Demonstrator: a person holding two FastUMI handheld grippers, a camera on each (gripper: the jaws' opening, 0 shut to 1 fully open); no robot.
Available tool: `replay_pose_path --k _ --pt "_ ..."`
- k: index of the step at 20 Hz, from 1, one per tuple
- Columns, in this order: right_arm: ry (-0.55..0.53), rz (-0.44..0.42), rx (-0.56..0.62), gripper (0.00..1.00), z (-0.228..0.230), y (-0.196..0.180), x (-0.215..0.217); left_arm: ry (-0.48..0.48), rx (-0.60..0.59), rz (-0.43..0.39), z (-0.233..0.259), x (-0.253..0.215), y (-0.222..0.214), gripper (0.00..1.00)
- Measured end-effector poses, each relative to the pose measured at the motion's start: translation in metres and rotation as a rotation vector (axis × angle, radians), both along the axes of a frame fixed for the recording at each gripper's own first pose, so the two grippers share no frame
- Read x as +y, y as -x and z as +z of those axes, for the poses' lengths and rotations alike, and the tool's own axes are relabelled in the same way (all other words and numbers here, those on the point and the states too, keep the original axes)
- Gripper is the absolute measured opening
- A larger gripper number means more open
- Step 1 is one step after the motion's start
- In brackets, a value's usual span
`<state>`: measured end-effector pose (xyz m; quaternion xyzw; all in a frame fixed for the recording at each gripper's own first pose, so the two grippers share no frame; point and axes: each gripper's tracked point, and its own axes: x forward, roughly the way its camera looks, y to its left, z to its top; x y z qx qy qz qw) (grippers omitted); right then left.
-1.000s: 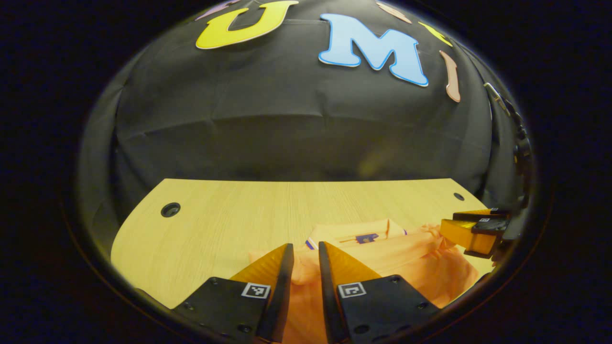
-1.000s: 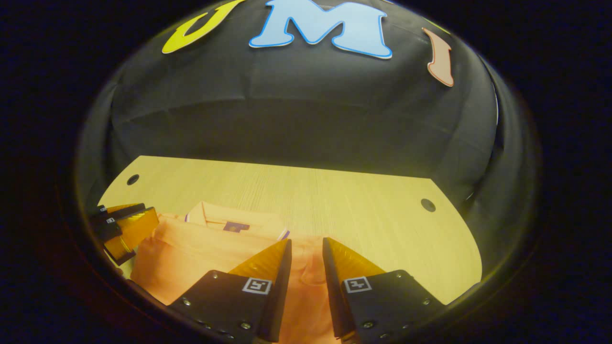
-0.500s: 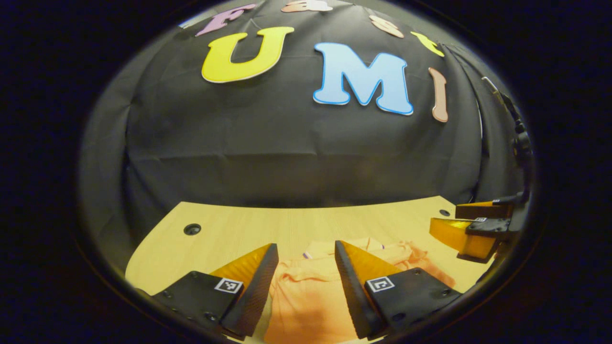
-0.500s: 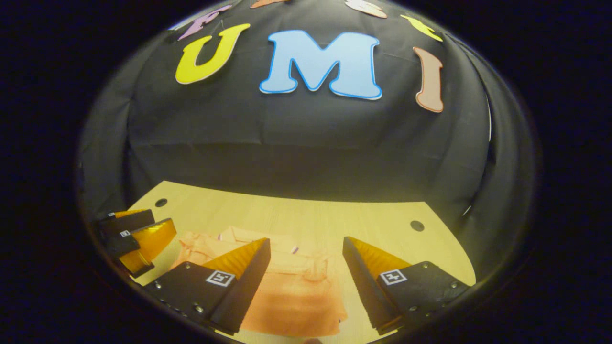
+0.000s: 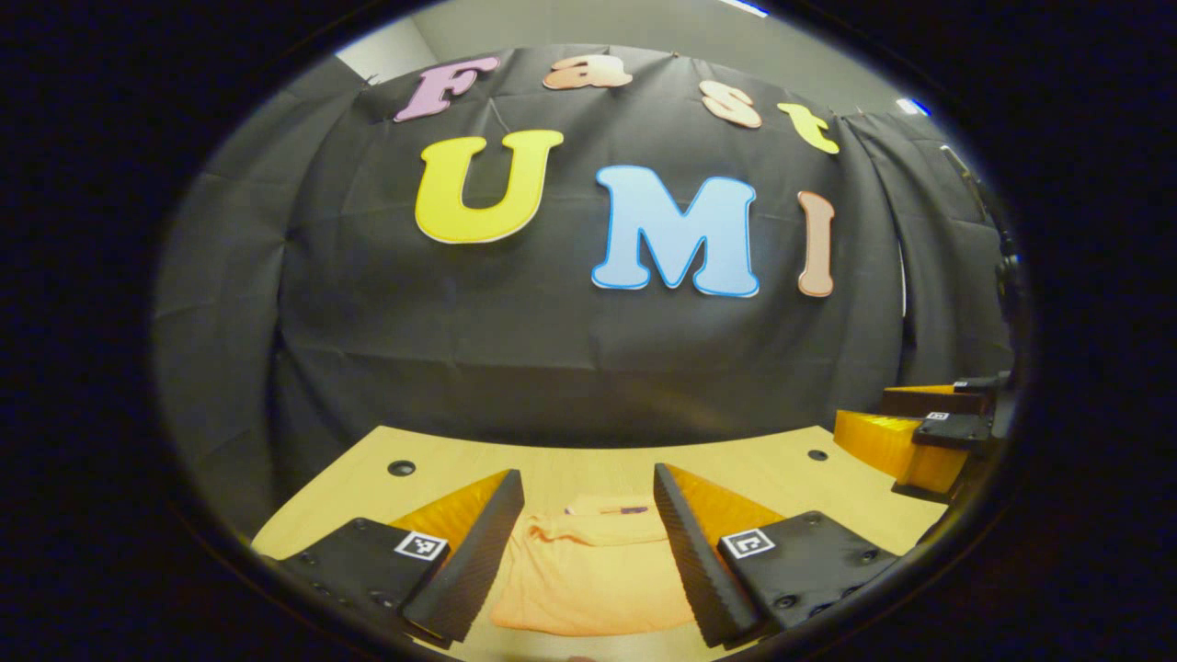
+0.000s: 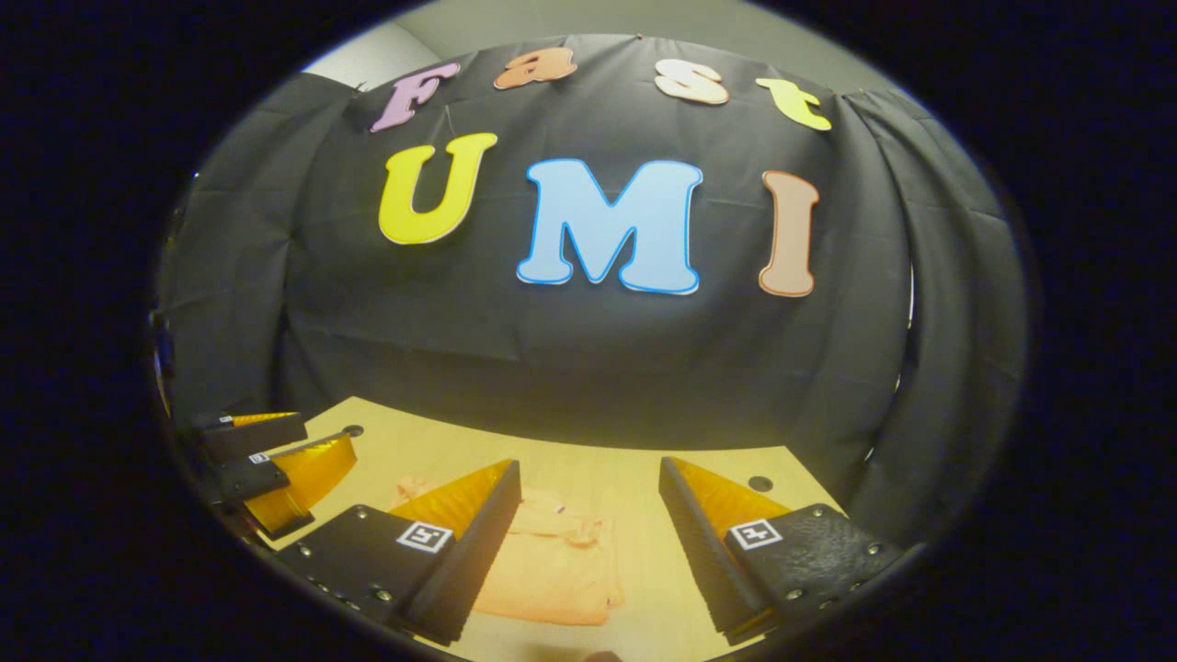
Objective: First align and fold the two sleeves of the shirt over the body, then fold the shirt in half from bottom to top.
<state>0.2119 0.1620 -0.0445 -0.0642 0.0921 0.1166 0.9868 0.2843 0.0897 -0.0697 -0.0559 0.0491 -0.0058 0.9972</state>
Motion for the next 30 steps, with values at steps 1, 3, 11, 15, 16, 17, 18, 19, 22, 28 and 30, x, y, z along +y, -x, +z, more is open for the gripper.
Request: replay_pose_path --k 1,3,11,15,16,17,18,19,22,28,30 --pt "-0.003 0.002 -0.011 0.94 0.005 0.008 -0.006 -0.002 -0.012 0.008 0.006 -0.004 0.01 0.93" --pt "-0.007 0.003 -0.028 0.94 0.014 0.024 -0.019 -0.004 -0.04 0.019 0.035 -0.02 0.039 0.91" --pt "-0.014 -0.04 -0.102 0.94 0.043 0.062 -0.048 0.006 -0.102 0.007 0.074 -0.043 0.086 0.96" --pt "-0.003 -0.061 -0.125 0.94 0.051 0.073 -0.052 0.018 -0.108 -0.001 0.078 -0.04 0.093 0.93" --pt "-0.002 -0.065 -0.126 0.94 0.051 0.076 -0.051 0.019 -0.106 0.001 0.078 -0.038 0.094 0.93" --pt "-0.003 -0.066 -0.128 0.94 0.051 0.079 -0.05 0.021 -0.104 0.002 0.077 -0.035 0.096 0.96" --pt "0.002 -0.071 -0.127 0.94 0.049 0.078 -0.049 0.024 -0.103 0.004 0.076 -0.032 0.097 0.96" --pt "0.006 -0.076 -0.123 0.94 0.048 0.08 -0.049 0.028 -0.1 0.006 0.074 -0.029 0.097 0.94" --pt "0.013 -0.083 -0.121 0.94 0.046 0.087 -0.044 0.036 -0.096 0.01 0.071 -0.018 0.099 0.91" --pt "0.024 -0.087 -0.121 0.94 0.049 0.098 -0.035 0.028 -0.096 -0.004 0.071 -0.012 0.1 0.91" --pt "0.027 -0.091 -0.132 0.94 0.053 0.101 -0.034 0.024 -0.104 -0.012 0.074 -0.013 0.103 0.91"
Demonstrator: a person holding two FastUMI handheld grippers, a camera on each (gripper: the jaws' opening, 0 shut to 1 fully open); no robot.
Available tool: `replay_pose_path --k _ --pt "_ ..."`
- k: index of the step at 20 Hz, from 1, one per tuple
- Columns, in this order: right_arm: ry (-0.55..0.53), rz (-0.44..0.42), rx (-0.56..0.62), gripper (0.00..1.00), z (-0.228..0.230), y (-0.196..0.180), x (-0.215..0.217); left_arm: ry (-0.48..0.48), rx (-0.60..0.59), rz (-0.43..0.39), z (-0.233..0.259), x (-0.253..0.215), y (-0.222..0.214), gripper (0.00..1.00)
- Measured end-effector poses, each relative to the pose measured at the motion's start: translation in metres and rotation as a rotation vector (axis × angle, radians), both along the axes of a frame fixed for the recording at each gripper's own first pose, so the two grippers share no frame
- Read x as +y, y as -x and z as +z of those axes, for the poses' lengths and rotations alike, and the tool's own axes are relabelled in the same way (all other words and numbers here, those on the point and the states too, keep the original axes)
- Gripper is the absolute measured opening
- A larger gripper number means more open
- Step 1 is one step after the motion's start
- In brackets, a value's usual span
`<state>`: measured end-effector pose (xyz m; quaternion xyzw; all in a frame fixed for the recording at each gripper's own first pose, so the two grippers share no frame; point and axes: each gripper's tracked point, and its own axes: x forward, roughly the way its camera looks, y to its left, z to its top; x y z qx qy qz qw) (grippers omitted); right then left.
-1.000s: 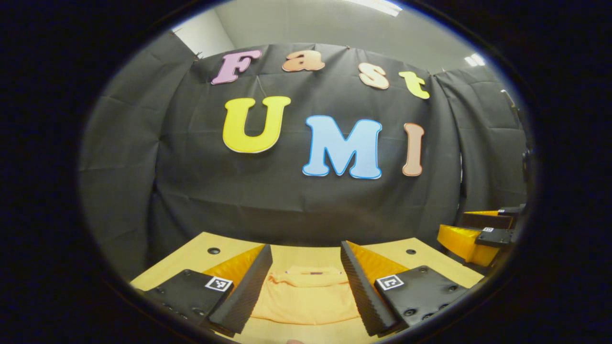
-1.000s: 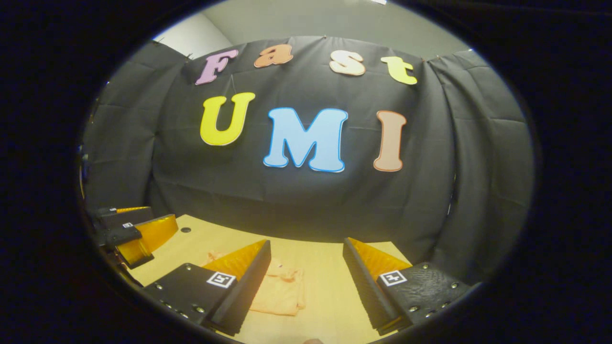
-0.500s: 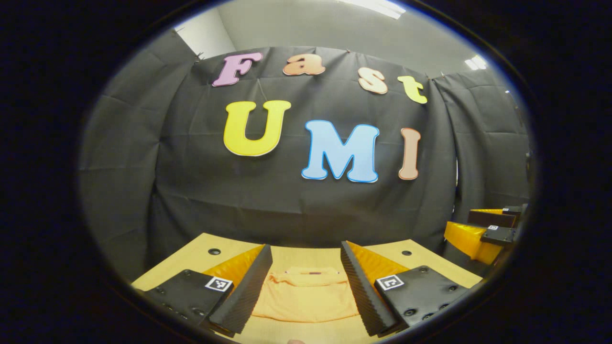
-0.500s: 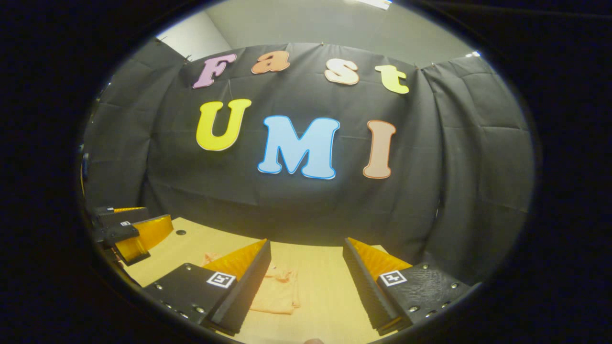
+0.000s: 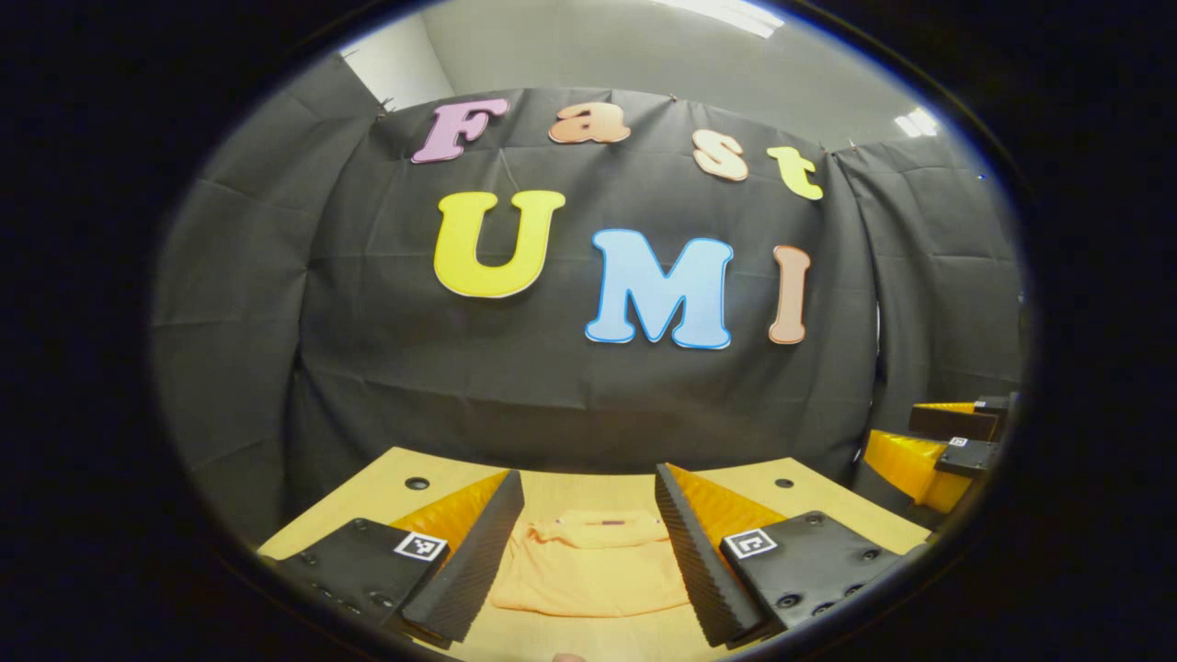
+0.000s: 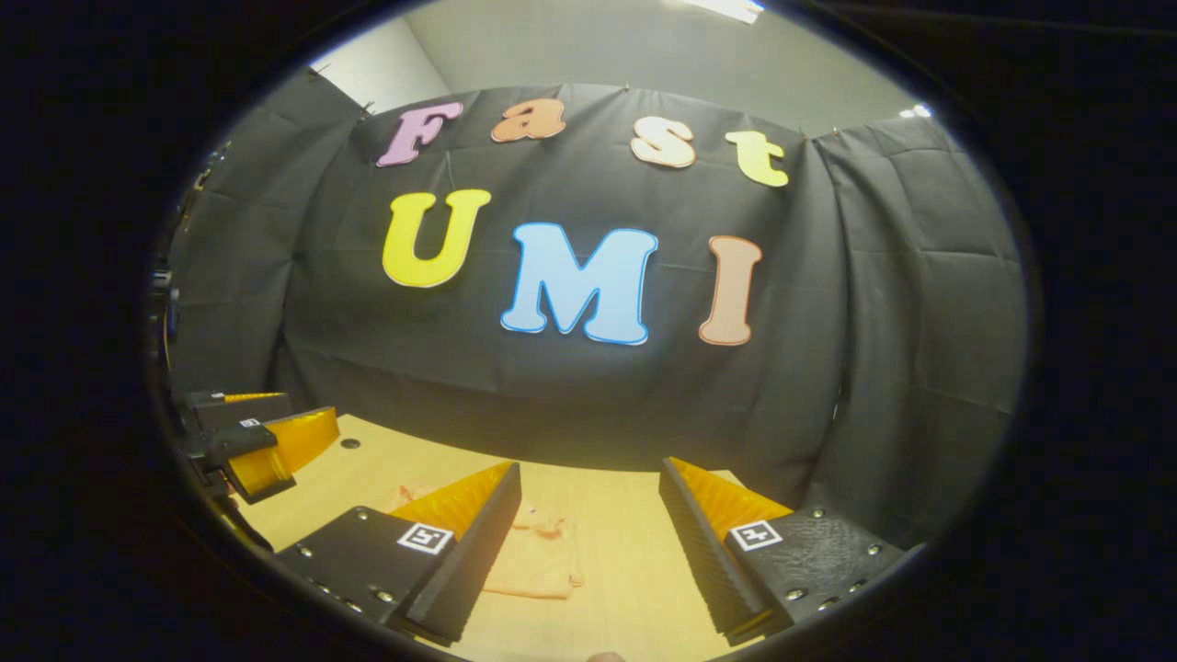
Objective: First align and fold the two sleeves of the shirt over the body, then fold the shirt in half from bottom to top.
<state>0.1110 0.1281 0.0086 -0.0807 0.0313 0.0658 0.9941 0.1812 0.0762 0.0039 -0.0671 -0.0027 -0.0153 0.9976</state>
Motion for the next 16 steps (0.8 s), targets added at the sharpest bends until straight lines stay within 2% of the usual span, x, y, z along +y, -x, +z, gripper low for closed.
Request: replay_pose_path --k 4,5,11,12,16 --pt "-0.018 0.008 0.013 0.94 0.001 0.01 0.007 -0.014 -0.001 -0.015 -0.002 -0.001 0.005 0.93" --pt "-0.025 0.01 0.016 0.94 0.0 0.013 0.008 -0.018 -0.004 -0.018 -0.001 -0.002 0.006 0.91" --pt "-0.034 -0.034 0.02 0.94 0.004 0.021 0.002 -0.029 -0.005 -0.048 -0.003 -0.006 0.009 0.91" --pt "-0.034 -0.035 0.02 0.94 0.004 0.023 0.002 -0.031 -0.006 -0.048 -0.003 -0.006 0.01 0.93" --pt "-0.021 -0.036 0.013 0.92 0.006 0.026 -0.001 -0.028 -0.002 -0.048 -0.005 -0.007 0.013 0.91"
